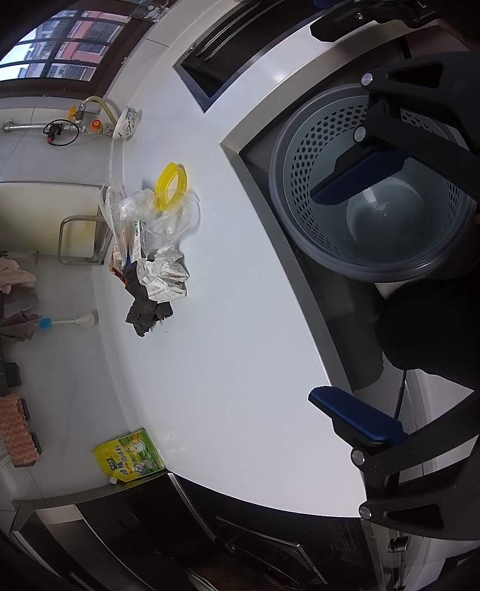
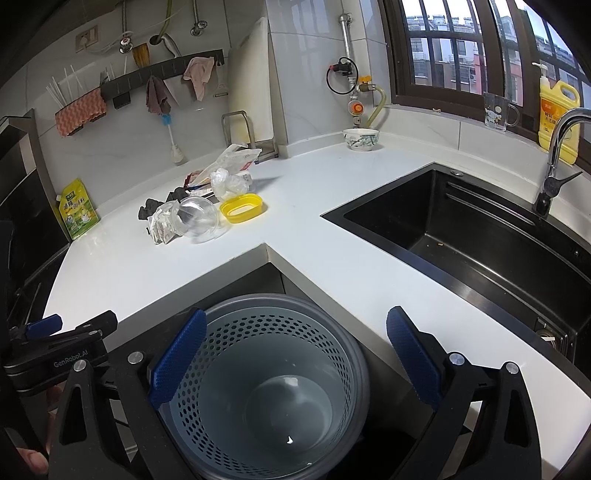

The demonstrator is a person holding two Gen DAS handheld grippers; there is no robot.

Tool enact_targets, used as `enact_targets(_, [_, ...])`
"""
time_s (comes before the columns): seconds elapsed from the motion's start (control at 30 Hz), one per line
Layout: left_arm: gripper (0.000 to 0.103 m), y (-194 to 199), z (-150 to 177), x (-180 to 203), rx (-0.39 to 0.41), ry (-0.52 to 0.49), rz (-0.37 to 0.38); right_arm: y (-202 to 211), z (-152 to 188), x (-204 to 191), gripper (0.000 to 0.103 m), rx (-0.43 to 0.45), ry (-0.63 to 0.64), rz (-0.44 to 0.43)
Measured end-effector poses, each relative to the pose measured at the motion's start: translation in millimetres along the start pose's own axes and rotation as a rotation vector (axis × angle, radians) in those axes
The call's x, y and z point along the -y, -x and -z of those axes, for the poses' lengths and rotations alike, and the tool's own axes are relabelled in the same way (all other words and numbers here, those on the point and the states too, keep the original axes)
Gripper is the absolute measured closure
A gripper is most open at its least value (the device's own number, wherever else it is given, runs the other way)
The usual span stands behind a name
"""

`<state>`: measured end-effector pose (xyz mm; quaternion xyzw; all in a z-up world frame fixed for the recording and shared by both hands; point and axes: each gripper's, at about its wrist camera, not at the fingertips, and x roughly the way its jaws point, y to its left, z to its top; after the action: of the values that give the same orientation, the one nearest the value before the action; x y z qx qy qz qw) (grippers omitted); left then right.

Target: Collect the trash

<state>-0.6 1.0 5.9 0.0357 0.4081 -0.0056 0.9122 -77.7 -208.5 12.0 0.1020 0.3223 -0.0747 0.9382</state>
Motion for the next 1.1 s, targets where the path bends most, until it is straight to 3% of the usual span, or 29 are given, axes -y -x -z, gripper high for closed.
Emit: enact_targets(1.1, [0.006,1.4,-0.2,-1.1,0.008,-0.003,0.006,-0.8,-0.2,-2.4,0.01,0.0,0.002,-0.001])
